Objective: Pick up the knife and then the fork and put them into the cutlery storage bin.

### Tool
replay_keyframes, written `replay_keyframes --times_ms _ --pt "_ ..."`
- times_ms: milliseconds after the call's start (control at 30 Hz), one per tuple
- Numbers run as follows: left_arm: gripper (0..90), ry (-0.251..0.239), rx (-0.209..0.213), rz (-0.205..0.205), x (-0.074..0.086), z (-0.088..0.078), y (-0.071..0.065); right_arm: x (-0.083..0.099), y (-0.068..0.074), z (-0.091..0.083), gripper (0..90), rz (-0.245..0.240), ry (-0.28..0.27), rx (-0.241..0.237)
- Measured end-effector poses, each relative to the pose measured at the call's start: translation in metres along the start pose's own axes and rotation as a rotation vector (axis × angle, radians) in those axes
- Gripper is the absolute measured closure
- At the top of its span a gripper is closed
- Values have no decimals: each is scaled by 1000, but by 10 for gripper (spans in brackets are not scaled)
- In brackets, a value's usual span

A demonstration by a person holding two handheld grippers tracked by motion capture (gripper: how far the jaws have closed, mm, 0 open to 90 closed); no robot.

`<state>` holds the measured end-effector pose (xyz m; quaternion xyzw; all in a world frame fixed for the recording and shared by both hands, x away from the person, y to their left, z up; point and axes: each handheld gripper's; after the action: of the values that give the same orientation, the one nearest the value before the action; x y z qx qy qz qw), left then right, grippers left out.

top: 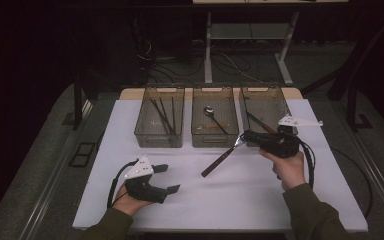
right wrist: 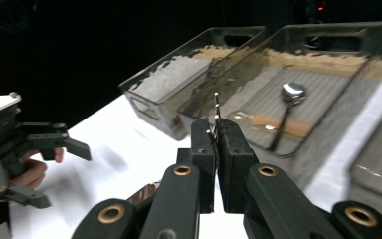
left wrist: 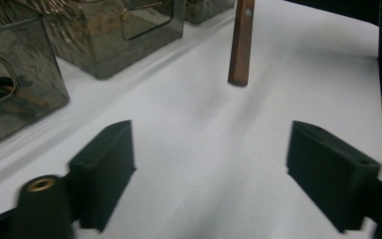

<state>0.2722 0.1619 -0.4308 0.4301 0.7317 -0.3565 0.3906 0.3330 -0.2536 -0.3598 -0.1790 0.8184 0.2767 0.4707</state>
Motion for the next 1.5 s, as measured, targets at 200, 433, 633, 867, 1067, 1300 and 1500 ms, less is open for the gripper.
replay_keyframes --times_ms 200,433,633,867,1067,1300,1500 --pt "14 37 -23 1 2 6 2 -22 -21 -19 864 5 -14 49" --pt "0 42 -25 -5 3 7 1 -48 -47 -45 864 18 -57 136" --pt "0 41 -28 -2 2 7 1 -70 -73 -61 864 25 -83 234" --pt "0 38 -26 0 1 6 1 -88 -97 -65 865 19 -69 338" --pt "0 45 -24 3 1 6 1 -90 -115 -60 864 15 -25 405" --pt "0 47 -22 -1 1 7 1 -81 -132 -34 864 29 80 400" --pt "0 55 -12 2 1 8 0 -75 -138 -11 864 38 177 361"
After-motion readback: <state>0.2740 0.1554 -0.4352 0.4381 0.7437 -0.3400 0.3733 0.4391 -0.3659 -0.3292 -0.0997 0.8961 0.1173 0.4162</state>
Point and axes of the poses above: each handheld gripper's, and its own axes: z roughly forward along the jaws, x roughly out of its underside, y roughly to its left, and after that the axes turned 10 degrees about x, right-handed
